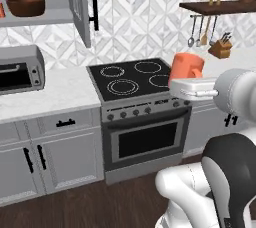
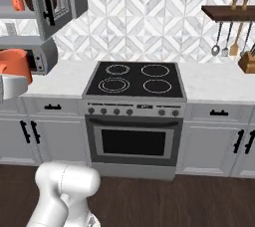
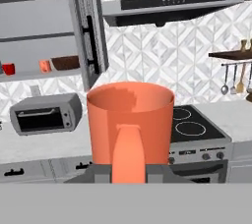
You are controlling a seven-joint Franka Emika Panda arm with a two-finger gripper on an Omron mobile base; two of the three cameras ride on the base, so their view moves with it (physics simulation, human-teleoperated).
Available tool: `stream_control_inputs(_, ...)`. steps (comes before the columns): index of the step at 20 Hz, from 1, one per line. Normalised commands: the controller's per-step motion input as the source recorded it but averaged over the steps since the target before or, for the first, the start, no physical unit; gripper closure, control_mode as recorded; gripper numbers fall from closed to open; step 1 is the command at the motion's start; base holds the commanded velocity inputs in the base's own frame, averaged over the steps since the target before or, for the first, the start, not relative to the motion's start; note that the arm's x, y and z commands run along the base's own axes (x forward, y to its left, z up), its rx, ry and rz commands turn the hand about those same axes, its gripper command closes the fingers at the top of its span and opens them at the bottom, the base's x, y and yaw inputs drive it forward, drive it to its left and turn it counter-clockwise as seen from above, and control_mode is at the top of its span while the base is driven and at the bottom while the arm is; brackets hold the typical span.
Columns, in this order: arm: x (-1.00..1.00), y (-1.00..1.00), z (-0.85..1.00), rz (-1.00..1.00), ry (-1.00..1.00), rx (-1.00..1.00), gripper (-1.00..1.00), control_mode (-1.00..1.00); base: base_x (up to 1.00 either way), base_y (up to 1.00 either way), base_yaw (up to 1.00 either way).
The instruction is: Gather all objects into one cabinet and sort the glasses and bowls to opposite sides.
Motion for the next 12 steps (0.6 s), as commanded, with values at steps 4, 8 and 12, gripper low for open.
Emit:
stream_control_inputs(4, 0.00, 0.00, 0.00, 0.00, 0.00, 0.00, 1.00, 1.00, -0.16, 0.98, 0.33)
stream_control_inputs(8, 0.00, 0.00, 0.00, 0.00, 0.00, 0.00, 1.00, 1.00, 0.07, 0.53, 0.39)
stream_control_inputs(12, 0.00, 0.00, 0.00, 0.00, 0.00, 0.00, 1.00, 1.00, 0.52, 0.04, 0.31)
